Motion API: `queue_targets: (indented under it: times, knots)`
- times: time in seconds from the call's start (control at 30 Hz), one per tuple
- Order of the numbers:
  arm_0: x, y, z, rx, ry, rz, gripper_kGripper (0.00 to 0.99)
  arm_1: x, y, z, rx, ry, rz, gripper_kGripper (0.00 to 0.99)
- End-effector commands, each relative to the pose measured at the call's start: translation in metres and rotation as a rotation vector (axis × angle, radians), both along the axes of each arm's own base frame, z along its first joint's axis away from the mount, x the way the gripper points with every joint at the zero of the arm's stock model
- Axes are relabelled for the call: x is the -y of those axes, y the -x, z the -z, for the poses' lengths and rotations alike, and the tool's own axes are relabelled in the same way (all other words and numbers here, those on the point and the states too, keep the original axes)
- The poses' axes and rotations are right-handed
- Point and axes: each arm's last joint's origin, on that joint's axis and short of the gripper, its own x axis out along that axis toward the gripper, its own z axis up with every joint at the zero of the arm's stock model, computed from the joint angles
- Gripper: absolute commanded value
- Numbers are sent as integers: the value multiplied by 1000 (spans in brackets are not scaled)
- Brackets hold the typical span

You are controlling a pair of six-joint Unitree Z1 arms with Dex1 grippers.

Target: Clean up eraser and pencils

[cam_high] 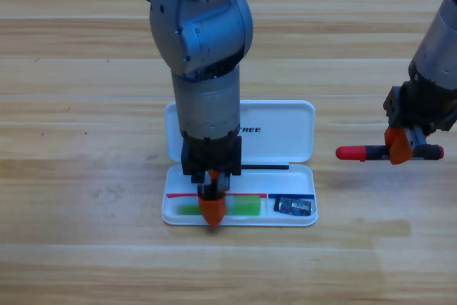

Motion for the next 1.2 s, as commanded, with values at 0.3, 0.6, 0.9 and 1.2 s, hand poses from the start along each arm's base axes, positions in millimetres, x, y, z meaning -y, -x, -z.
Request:
queue_targets:
  times: [0.3,0.6,0.9,1.2]
  knots:
    - [-17,-4,-22,-3,-6,-28,990,-64,17,4,-35,7,-75,0]
    - [-110,-24,-109,79,63,-96,990,-127,3,30,-52,21,-81,0]
    - [-183,-46,-119,84,73,-135,990,-170,-3,59,-56,27,-89,0]
    - [-187,-48,-108,45,76,-138,989,-182,-3,72,-63,33,-83,0]
